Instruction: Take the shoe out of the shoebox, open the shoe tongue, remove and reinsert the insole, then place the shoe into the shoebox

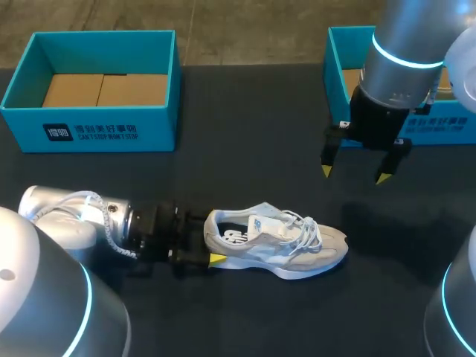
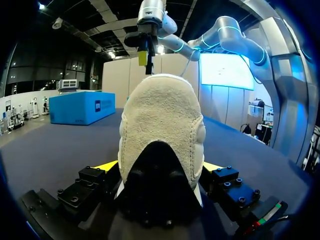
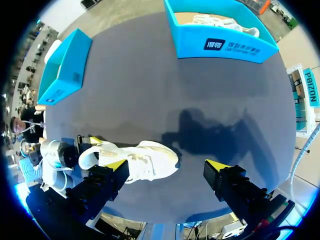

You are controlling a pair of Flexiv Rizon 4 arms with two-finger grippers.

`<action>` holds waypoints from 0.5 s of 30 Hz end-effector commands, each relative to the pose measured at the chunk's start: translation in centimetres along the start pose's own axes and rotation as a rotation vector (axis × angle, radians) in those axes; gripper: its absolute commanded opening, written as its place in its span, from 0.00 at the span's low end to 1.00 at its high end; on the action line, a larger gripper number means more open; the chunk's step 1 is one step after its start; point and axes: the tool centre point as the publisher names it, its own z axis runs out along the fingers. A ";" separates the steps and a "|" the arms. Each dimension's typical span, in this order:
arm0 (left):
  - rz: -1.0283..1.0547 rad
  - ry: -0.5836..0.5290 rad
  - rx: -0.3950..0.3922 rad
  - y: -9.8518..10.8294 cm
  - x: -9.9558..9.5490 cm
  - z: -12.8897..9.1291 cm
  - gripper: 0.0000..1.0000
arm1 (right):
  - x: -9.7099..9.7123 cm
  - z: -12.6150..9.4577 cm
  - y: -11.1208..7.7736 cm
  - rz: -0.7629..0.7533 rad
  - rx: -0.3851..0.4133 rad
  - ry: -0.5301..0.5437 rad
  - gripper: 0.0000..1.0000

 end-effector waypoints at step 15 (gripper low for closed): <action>-0.002 0.008 -0.012 0.2 0.1 1.6 0.62 | -0.1 0.1 0.0 -0.001 -0.001 0.004 1.00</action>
